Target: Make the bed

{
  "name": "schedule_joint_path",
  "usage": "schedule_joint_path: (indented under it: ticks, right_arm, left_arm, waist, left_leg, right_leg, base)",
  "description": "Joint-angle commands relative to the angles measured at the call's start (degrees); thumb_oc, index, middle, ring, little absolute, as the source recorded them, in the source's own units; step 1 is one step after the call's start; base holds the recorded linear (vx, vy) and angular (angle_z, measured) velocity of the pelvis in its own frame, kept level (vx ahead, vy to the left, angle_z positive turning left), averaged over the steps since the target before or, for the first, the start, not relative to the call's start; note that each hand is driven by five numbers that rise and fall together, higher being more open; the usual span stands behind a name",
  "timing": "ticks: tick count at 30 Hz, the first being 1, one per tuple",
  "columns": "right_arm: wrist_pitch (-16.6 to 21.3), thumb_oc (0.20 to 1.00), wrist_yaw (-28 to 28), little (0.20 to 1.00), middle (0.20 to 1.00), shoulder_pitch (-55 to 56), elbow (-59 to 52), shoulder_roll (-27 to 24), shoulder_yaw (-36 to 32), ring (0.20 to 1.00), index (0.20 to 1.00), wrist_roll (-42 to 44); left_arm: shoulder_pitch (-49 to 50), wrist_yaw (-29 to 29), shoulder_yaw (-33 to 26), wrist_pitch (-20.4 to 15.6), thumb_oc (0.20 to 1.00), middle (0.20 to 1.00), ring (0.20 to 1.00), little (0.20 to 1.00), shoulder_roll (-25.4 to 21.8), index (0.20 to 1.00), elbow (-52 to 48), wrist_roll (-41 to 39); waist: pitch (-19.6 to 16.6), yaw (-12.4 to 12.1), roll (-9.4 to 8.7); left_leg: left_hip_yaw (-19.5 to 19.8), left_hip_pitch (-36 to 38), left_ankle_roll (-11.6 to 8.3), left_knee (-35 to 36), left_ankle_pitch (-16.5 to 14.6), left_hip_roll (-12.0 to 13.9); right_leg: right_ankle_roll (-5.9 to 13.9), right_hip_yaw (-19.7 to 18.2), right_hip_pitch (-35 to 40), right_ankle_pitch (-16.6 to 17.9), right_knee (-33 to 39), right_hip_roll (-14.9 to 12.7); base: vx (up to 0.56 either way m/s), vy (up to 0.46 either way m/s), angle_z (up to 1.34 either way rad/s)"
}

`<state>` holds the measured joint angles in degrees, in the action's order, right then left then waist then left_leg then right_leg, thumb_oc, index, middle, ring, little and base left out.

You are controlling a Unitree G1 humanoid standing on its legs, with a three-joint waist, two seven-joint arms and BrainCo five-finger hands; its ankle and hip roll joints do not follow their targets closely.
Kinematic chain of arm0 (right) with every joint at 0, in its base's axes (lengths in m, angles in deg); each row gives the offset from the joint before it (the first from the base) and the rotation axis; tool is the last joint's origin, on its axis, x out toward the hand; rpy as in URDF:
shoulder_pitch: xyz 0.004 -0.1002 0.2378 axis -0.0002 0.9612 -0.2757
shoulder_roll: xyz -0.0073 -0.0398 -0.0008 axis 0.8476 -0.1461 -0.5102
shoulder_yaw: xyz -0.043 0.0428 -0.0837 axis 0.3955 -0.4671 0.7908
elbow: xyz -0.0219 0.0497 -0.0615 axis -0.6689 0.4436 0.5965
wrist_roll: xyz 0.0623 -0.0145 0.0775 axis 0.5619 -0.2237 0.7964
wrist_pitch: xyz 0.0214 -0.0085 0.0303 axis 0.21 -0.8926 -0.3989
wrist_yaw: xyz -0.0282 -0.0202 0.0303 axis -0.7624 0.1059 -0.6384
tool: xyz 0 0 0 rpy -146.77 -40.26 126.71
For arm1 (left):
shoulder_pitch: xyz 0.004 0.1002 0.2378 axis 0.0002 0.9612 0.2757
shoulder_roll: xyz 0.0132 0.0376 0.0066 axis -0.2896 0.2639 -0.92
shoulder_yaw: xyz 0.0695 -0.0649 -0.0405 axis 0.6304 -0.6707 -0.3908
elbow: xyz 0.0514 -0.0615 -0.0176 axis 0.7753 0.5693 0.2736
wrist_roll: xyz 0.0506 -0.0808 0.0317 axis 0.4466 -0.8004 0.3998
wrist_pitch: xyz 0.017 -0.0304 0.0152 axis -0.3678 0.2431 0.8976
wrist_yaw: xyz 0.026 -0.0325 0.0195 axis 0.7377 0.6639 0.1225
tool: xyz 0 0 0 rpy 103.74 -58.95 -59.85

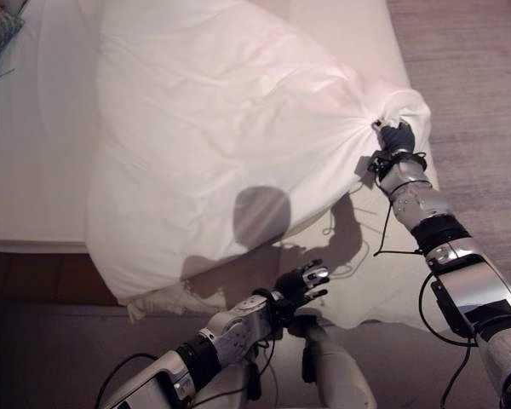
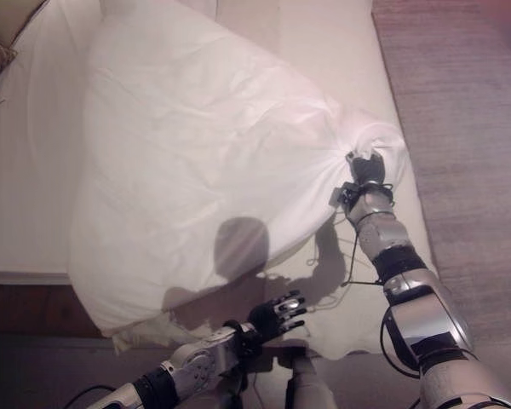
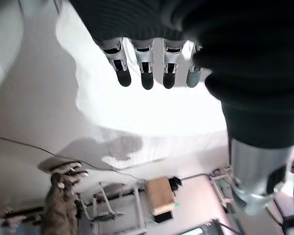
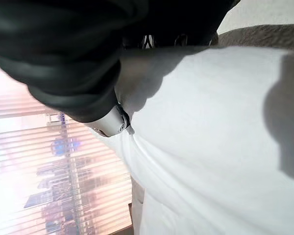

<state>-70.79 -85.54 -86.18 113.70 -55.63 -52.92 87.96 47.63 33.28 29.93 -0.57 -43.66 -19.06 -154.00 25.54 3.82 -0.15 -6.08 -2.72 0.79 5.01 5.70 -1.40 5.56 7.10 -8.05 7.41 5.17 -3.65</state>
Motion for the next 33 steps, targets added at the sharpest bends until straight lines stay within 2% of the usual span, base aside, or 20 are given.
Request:
schedule_joint_path:
  ticks: [1,2,3,5,8,9,10,11,12,13,14,18,20,21,27,33]
  right_arm:
    - [5.84,0.2,0.01,0.2,0.2,2.08,-5.71,-1.37,-2.25,0.2,0.2,0.78]
    - [5.83,0.2,-0.06,0.2,0.2,2.19,-5.85,-1.35,-2.24,0.2,0.2,0.73]
    - [6.2,0.2,-0.27,0.2,0.2,5.14,-7.74,0.27,-3.02,0.2,0.2,0.94]
    - [6.26,0.2,-0.81,0.2,0.2,7.54,-9.67,1.44,-3.52,0.2,0.2,0.7]
    - [6.17,0.2,-1.62,0.2,0.2,12.7,-13.28,3.78,-4.69,0.2,0.2,-0.74]
    - [6.11,0.2,-1.74,0.2,0.2,12.87,-13.5,3.82,-4.7,0.2,0.2,-0.84]
    - [6.15,0.2,-2.17,0.2,0.2,15.65,-15.18,5.46,-5.73,0.2,0.2,-1.57]
    - [6.11,0.2,-2.24,0.2,0.2,15.72,-15.32,5.5,-5.7,0.2,0.2,-1.63]
    - [6.17,0.2,-2.81,0.2,0.2,17.76,-15.92,6.4,-6.9,0.2,0.2,-2.16]
    - [6.13,0.2,-2.89,0.2,0.2,17.85,-16.07,6.45,-6.87,0.2,0.2,-2.23]
    - [6.11,0.2,-3.08,0.2,0.2,20.04,-17.19,7.5,-7.9,0.2,0.2,-2.68]
    - [6.21,0.2,-3.88,0.2,0.2,23.2,-18.57,9.05,-9.62,0.2,0.2,-3.64]
    - [6.18,0.2,-4.17,0.2,0.2,23.93,-18.99,9.28,-10.16,0.2,0.2,-4.0]
    - [6.25,0.2,-4.67,0.2,0.2,25.11,-19.24,9.92,-11.08,0.2,0.2,-4.27]
    - [6.74,0.2,-5.88,0.2,0.2,28.18,-20.38,11.16,-13.42,0.2,0.2,-5.15]
    - [9.28,0.2,-8.47,0.2,0.2,30.35,-21.01,12.0,-16.86,0.2,0.2,-4.14]
  left_arm:
    - [2.36,-1.74,-3.53,-2.33,1.0,1.0,1.0,1.0,7.61,1.0,2.65,-7.0]
    - [2.35,-1.72,-3.56,-2.34,1.0,1.0,1.0,1.0,7.67,1.0,2.75,-7.01]
    - [1.68,-3.71,-7.74,-4.52,1.0,1.0,1.0,1.0,9.96,1.0,3.99,-9.66]
    - [1.18,-5.92,-11.0,-6.96,1.0,1.0,1.0,1.0,11.75,1.0,4.76,-11.75]
    - [-0.49,-9.87,-17.18,-12.5,1.0,1.0,1.0,1.0,13.9,1.0,5.27,-13.57]
    - [-0.48,-9.9,-17.19,-12.52,1.0,1.0,1.0,1.0,13.92,1.0,5.3,-13.57]
    - [-1.84,-11.9,-20.99,-14.93,1.0,1.0,1.0,1.0,14.72,1.0,5.36,-14.1]
    - [-1.9,-11.92,-21.06,-14.94,1.0,1.0,1.0,1.0,14.74,1.0,5.43,-14.09]
    - [-2.83,-13.51,-24.62,-16.53,1.0,1.0,1.0,1.0,15.19,1.0,6.23,-14.08]
    - [-2.86,-13.51,-24.68,-16.51,1.0,1.0,1.0,1.0,15.19,1.0,6.29,-14.07]
    - [-3.32,-14.83,-27.58,-17.86,1.0,1.0,1.0,1.0,15.42,1.0,6.82,-13.53]
    - [-4.49,-17.33,-32.79,-20.96,1.0,1.0,1.0,1.0,14.92,1.0,7.36,-11.77]
    - [-4.55,-17.99,-33.77,-21.63,1.0,1.0,1.0,1.0,14.64,1.0,7.42,-10.9]
    - [-4.8,-19.41,-35.81,-23.25,1.0,1.0,1.0,1.0,14.11,1.0,7.12,-9.74]
    - [-3.7,-22.59,-39.62,-25.12,1.0,1.0,1.0,1.0,13.2,1.0,7.44,-5.12]
    - [-0.84,-25.57,-43.89,-26.81,1.0,1.0,1.0,1.0,14.09,1.0,7.78,-3.38]
  waist:
    - [-10.76,0.85,-1.61]
    - [-10.76,0.87,-1.6]
    - [-11.52,0.77,-2.24]
    - [-12.1,0.64,-2.63]
    - [-13.04,0.23,-3.25]
    - [-13.05,0.28,-3.25]
    - [-13.71,-0.03,-3.6]
    - [-13.69,0.04,-3.59]
    - [-14.41,-0.31,-4.05]
    - [-14.41,-0.25,-4.05]
    - [-14.98,-0.5,-4.36]
    - [-15.95,-0.87,-4.72]
    - [-16.12,-0.89,-4.81]
    - [-16.66,-1.16,-4.98]
    - [-18.03,-1.63,-5.49]
    - [-19.38,-2.37,-6.04]
  left_leg:
    - [-1.52,1.46,-2.75,-0.01,-4.61,-0.9]
    - [-1.52,1.5,-2.75,-0.01,-4.63,-0.9]
    - [-1.6,2.14,-2.64,-0.01,-4.89,-0.77]
    - [-1.71,2.62,-2.6,-0.01,-5.14,-0.62]
    - [-1.54,3.27,-2.62,-0.01,-5.3,-0.4]
    - [-1.5,3.3,-2.62,-0.01,-5.3,-0.4]
    - [-1.4,3.65,-2.72,-0.01,-5.5,-0.23]
    - [-1.37,3.67,-2.73,-0.01,-5.51,-0.23]
    - [-1.13,4.07,-2.82,-0.01,-5.73,-0.12]
    - [-1.1,4.1,-2.82,-0.01,-5.74,-0.12]
    - [-0.93,4.44,-2.9,-0.01,-5.85,-0.01]
    - [-0.36,5.31,-3.06,-0.01,-6.14,0.09]
    - [-0.21,5.57,-3.12,-0.01,-6.24,0.14]
    - [0.1,6.01,-3.18,-0.01,-6.39,0.2]
    - [0.76,7.0,-3.45,-0.01,-6.63,0.43]
    - [1.63,7.47,-3.86,-0.01,-6.69,0.69]
  right_leg:
    - [4.14,0.38,0.75,-0.68,-4.64,-2.65]
    - [4.14,0.39,0.81,-0.69,-4.62,-2.65]
    - [4.18,0.29,1.24,-0.71,-4.5,-2.54]
    - [4.18,0.27,1.67,-0.77,-4.38,-2.4]
    - [4.1,0.61,2.52,-0.92,-4.09,-2.21]
    - [4.1,0.65,2.59,-0.92,-4.06,-2.21]
    - [4.07,1.03,3.2,-1.02,-3.75,-2.15]
    - [4.07,1.07,3.26,-1.02,-3.7,-2.15]
    - [4.01,1.35,3.95,-1.15,-3.34,-1.97]
    - [4.01,1.37,4.0,-1.16,-3.31,-1.97]
    - [3.88,1.68,4.49,-1.28,-3.22,-1.92]
    - [3.57,2.38,5.67,-1.8,-3.35,-1.85]
    - [3.52,2.61,6.07,-1.91,-3.31,-1.88]
    - [3.45,2.91,6.65,-2.08,-3.22,-1.78]
    - [3.33,3.96,8.37,-2.47,-2.65,-1.52]
    - [3.11,4.81,9.82,-2.45,-1.47,-1.14]
  base:
    - [0.0,0.0,0.0]
    - [0.04,-0.054,-0.01]
    - [0.02,-0.044,-0.01]
    - [0.02,-0.051,-0.02]
    - [0.02,-0.05,-0.03]
    - [0.02,-0.05,-0.03]
    - [0.01,-0.032,0.0]
    - [0.03,-0.072,0.01]
    - [0.02,-0.041,0.04]
    - [0.03,-0.07,0.06]
    - [0.02,-0.044,0.07]
    - [0.02,-0.038,0.12]
    - [0.02,-0.031,0.14]
    - [0.02,-0.028,0.04]
    - [0.03,-0.036,0.12]
    - [0.01,-0.032,0.06]
